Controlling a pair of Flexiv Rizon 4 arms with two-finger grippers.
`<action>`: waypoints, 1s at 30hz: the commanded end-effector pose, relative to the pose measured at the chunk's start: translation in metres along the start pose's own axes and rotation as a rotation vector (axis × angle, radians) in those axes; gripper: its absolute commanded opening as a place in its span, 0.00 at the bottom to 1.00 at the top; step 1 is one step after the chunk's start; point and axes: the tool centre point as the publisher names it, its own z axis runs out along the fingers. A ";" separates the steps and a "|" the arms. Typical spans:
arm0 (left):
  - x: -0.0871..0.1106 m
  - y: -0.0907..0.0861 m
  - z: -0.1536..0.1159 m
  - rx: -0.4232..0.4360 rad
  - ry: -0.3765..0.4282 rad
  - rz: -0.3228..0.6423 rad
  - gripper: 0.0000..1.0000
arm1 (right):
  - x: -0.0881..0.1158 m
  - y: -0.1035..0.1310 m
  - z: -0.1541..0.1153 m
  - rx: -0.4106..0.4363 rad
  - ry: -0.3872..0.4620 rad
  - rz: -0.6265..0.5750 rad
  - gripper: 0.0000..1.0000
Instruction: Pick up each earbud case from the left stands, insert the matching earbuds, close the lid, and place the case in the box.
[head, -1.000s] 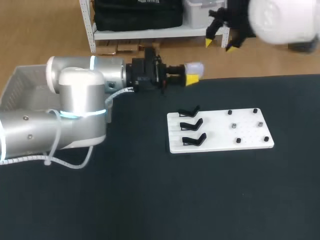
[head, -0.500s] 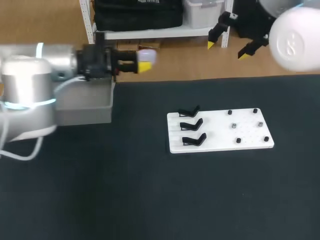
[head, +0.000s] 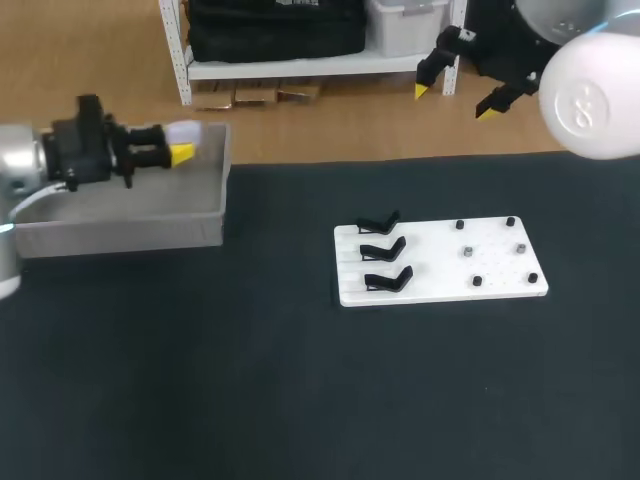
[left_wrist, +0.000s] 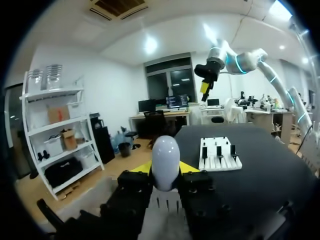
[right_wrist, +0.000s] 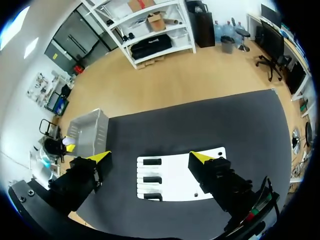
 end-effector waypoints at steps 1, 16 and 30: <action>0.017 0.002 -0.014 -0.061 0.001 -0.011 0.00 | 0.003 0.000 -0.001 0.003 -0.008 0.002 1.00; 0.070 0.012 -0.013 -0.093 0.094 -0.160 0.90 | 0.003 0.000 -0.001 0.003 -0.008 0.002 1.00; 0.009 -0.024 0.002 -0.110 0.109 -0.111 1.00 | 0.002 -0.004 -0.003 -0.050 -0.038 0.031 1.00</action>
